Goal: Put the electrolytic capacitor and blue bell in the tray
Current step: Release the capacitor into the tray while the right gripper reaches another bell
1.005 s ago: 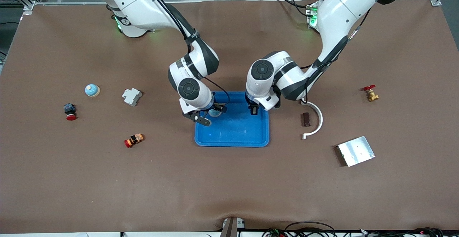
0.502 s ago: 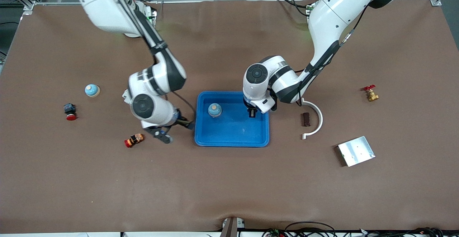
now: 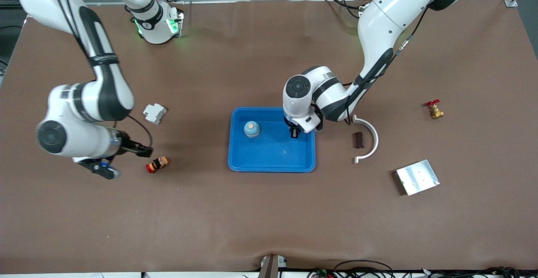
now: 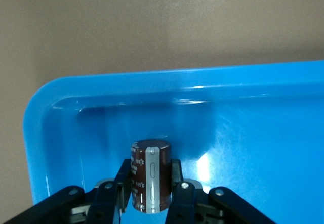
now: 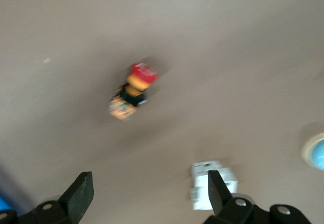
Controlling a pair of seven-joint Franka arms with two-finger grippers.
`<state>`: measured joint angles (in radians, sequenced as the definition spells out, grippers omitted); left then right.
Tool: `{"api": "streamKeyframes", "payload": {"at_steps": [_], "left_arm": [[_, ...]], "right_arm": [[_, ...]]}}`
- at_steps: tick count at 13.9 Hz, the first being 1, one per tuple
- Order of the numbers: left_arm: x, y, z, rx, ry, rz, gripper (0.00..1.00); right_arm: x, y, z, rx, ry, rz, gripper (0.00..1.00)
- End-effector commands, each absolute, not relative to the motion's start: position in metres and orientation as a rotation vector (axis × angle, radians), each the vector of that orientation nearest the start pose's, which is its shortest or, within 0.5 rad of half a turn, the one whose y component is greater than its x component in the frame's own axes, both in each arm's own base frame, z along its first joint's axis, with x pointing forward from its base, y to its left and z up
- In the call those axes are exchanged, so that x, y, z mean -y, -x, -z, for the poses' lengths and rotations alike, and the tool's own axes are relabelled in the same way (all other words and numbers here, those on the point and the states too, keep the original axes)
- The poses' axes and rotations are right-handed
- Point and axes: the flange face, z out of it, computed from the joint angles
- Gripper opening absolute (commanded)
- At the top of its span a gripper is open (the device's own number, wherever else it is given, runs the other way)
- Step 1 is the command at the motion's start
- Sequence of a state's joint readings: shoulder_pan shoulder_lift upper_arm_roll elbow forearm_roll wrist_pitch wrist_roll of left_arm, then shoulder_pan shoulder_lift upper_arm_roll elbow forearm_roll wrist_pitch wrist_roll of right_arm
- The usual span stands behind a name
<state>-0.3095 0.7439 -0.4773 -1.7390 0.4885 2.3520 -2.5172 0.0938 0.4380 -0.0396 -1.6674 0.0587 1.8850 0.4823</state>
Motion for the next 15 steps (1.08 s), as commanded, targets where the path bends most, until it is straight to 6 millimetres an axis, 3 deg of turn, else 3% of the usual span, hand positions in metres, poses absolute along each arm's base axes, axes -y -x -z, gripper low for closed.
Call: {"api": "streamKeyframes", "payload": {"at_steps": [1, 4, 6, 9, 10, 11, 15], "left_arm": [[0.446, -0.498, -0.181, 2.115, 2.339, 0.09, 0.99], [0.445, -0.507, -0.191, 2.093, 2.38, 0.103, 1.0], [0.44, -0.514, -0.203, 2.109, 2.376, 0.119, 1.0], [0.43, -0.521, -0.22, 2.076, 2.374, 0.131, 1.0], [0.426, -0.526, -0.231, 2.045, 2.401, 0.134, 1.0], [0.421, -0.527, -0.237, 1.986, 2.43, 0.123, 1.0], [0.381, -0.551, -0.269, 1.691, 2.607, 0.086, 1.0]], "right_arm": [[-0.011, -0.621, -0.336, -0.698, 3.143, -0.356, 1.0], [0.035, -0.585, -0.323, -0.671, 3.131, -0.307, 1.0], [0.084, -0.56, -0.301, -0.578, 3.124, -0.297, 1.0], [0.129, -0.532, -0.28, -0.48, 3.101, -0.38, 1.0], [0.141, -0.521, -0.271, -0.468, 3.082, -0.413, 1.0], [0.14, -0.511, -0.261, -0.468, 3.076, -0.439, 1.0], [0.172, -0.49, -0.249, -0.507, 3.053, -0.439, 1.0]]}}
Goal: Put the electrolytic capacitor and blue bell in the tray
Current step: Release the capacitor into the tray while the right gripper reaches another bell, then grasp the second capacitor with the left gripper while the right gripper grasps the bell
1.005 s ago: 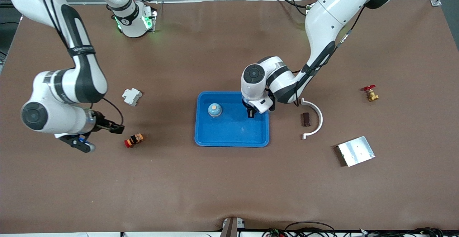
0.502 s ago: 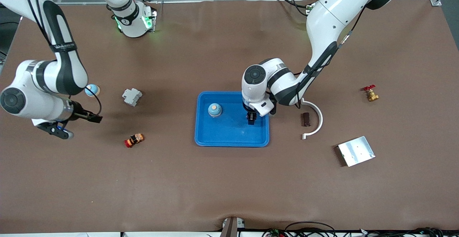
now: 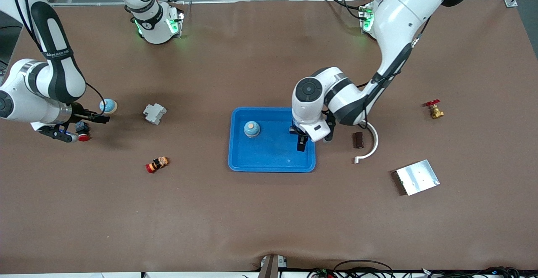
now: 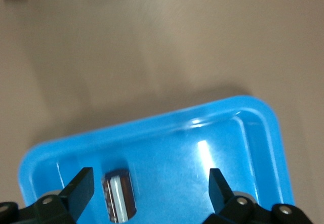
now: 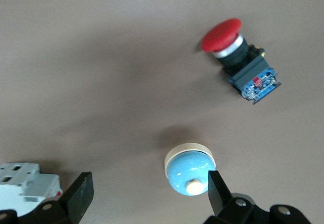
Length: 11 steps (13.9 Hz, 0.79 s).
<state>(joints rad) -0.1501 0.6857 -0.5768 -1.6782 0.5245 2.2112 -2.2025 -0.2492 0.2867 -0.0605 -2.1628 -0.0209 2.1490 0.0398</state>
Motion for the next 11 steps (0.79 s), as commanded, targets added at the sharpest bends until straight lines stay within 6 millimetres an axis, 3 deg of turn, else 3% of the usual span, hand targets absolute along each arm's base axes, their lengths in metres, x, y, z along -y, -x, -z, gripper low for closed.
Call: {"api": "streamKeyframes", "payload": {"at_steps": [1, 3, 8, 11], "left_arm": [[0.372, -0.553, -0.276, 1.531, 2.685, 0.071, 1.0], [0.347, -0.565, -0.288, 1.285, 2.781, 0.075, 1.0], [0.278, -0.599, -0.329, 0.736, 3.013, 0.063, 1.0], [0.271, -0.602, -0.322, 0.248, 3.069, 0.043, 1.0]], "right_arm": [[0.169, -0.482, -0.239, -0.507, 3.049, -0.442, 1.0], [0.171, -0.474, -0.23, -0.415, 3.062, -0.41, 1.0], [0.173, -0.454, -0.211, -0.402, 3.046, -0.449, 1.0], [0.171, -0.449, -0.205, -0.404, 3.047, -0.445, 1.0]]}}
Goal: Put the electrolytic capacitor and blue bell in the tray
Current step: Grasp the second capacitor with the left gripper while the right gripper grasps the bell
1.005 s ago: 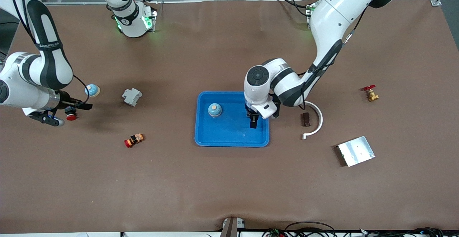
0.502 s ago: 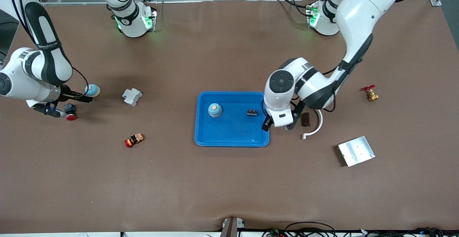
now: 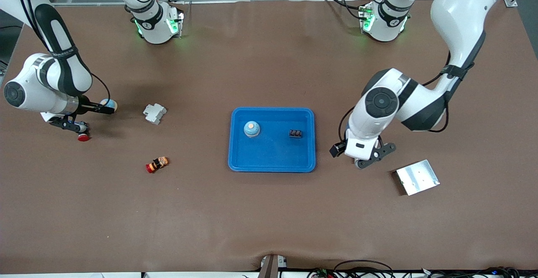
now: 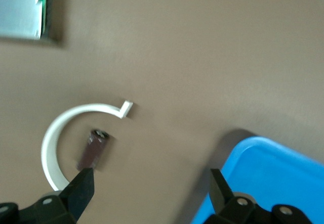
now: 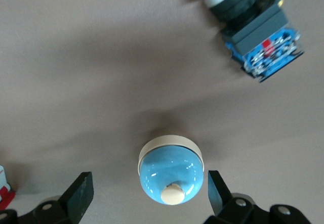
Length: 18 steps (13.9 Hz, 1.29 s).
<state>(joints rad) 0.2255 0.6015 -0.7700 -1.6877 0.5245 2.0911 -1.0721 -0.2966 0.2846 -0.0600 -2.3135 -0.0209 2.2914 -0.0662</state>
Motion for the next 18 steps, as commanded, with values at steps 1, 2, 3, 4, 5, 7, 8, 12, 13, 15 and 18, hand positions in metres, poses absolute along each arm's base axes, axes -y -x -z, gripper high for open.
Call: {"api": "streamKeyframes", "payload": {"at_steps": [1, 2, 3, 4, 5, 7, 8, 12, 13, 15, 18], "left_arm": [[0.263, -0.605, -0.32, 0.212, 3.073, 0.044, 1.0], [0.261, -0.603, -0.316, 0.18, 3.068, 0.036, 1.0], [0.261, -0.598, -0.309, 0.153, 3.055, 0.033, 1.0], [0.263, -0.595, -0.303, 0.136, 3.056, 0.041, 1.0], [0.263, -0.59, -0.296, 0.121, 3.06, 0.035, 1.0], [0.242, -0.583, -0.274, 0.112, 3.091, 0.081, 1.0], [0.232, -0.579, -0.264, 0.107, 3.111, 0.106, 1.0], [0.213, -0.565, -0.236, 0.048, 3.126, 0.138, 1.0], [0.21, -0.561, -0.232, 0.047, 3.138, 0.148, 1.0], [0.209, -0.555, -0.225, 0.022, 3.148, 0.156, 1.0], [0.198, -0.54, -0.206, -0.033, 3.146, 0.15, 1.0]], "right_arm": [[0.171, -0.449, -0.203, -0.397, 3.049, -0.438, 1.0], [0.171, -0.45, -0.2, -0.393, 3.054, -0.427, 1.0], [0.17, -0.448, -0.198, -0.384, 3.058, -0.418, 1.0], [0.171, -0.448, -0.196, -0.373, 3.064, -0.415, 1.0], [0.171, -0.447, -0.193, -0.373, 3.066, -0.411, 1.0], [0.17, -0.438, -0.184, -0.379, 3.078, -0.358, 1.0], [0.17, -0.437, -0.181, -0.379, 3.076, -0.365, 1.0], [0.17, -0.436, -0.179, -0.32, 3.08, -0.362, 1.0], [0.172, -0.435, -0.179, -0.322, 3.079, -0.362, 1.0], [0.174, -0.436, -0.18, -0.32, 3.081, -0.358, 1.0], [0.179, -0.433, -0.179, -0.302, 3.091, -0.361, 1.0]]}}
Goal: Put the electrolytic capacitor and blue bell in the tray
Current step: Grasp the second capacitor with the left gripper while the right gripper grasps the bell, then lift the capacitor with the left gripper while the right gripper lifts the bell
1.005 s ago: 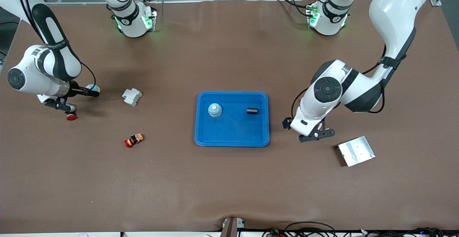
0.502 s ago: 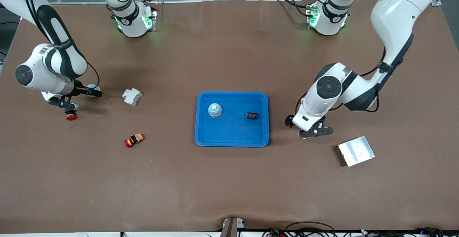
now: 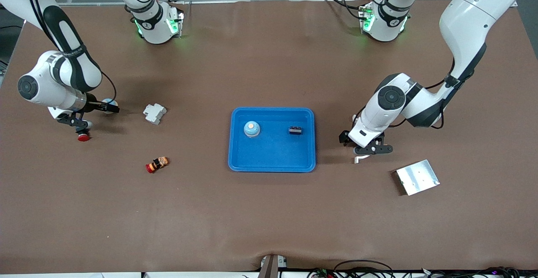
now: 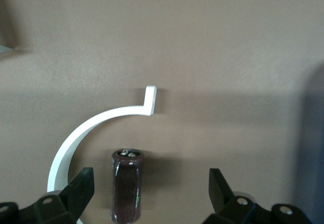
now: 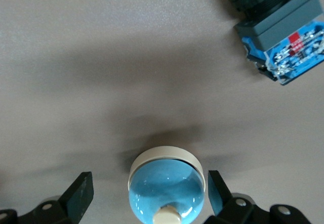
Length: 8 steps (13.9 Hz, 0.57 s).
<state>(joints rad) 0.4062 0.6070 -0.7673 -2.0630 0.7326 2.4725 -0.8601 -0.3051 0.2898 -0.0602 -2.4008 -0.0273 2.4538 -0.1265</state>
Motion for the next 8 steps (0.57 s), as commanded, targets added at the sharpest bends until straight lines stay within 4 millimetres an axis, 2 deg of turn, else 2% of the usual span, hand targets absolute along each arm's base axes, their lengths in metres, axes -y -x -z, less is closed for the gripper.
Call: {"api": "streamKeyframes", "payload": {"at_steps": [1, 8], "left_arm": [[0.196, -0.536, -0.201, -0.045, 3.152, 0.155, 1.0], [0.186, -0.528, -0.186, -0.083, 3.143, 0.156, 1.0]], "right_arm": [[0.185, -0.431, -0.179, -0.32, 3.087, -0.36, 1.0], [0.185, -0.426, -0.173, -0.3, 3.082, -0.367, 1.0]]}}
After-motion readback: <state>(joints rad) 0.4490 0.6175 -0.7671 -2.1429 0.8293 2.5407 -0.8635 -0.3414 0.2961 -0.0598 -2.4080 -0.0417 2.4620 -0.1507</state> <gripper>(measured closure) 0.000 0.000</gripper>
